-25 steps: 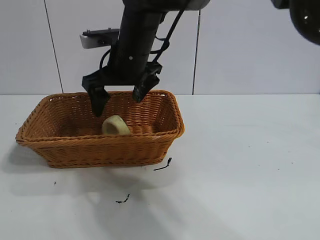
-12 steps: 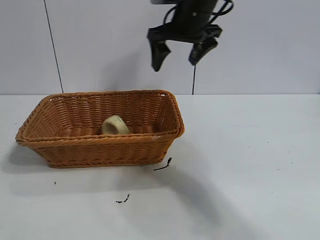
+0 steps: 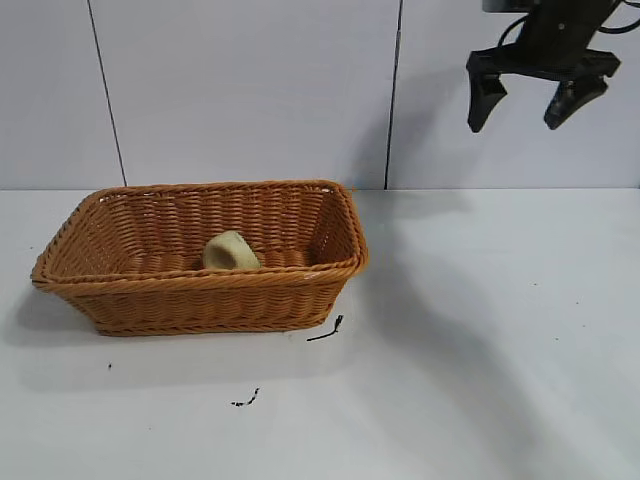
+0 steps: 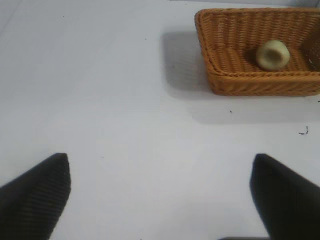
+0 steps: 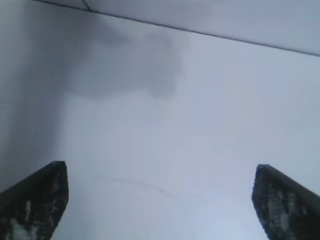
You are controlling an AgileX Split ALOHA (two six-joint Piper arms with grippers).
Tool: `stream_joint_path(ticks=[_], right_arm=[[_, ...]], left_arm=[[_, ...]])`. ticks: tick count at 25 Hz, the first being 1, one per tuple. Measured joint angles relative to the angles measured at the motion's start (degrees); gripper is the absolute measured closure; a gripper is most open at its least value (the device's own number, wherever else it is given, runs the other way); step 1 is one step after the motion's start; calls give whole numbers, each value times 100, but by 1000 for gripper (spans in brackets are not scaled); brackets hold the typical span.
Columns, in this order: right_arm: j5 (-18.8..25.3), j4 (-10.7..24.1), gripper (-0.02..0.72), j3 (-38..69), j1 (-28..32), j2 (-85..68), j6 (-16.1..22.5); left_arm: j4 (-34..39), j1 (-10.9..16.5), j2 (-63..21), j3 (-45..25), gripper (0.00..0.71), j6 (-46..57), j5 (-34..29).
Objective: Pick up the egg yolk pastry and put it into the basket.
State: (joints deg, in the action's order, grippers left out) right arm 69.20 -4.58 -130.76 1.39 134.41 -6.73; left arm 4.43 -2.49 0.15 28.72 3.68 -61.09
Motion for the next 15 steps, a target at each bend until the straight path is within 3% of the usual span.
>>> stream_joint_path(ticks=[8, 15], right_arm=[[4, 84, 10, 868, -45, -867, 35], [4, 91, 10, 3251, -63, -2947, 47]], left_arm=[[0, 0, 0, 0, 14, 0, 0], [0, 0, 0, 0, 14, 0, 0]])
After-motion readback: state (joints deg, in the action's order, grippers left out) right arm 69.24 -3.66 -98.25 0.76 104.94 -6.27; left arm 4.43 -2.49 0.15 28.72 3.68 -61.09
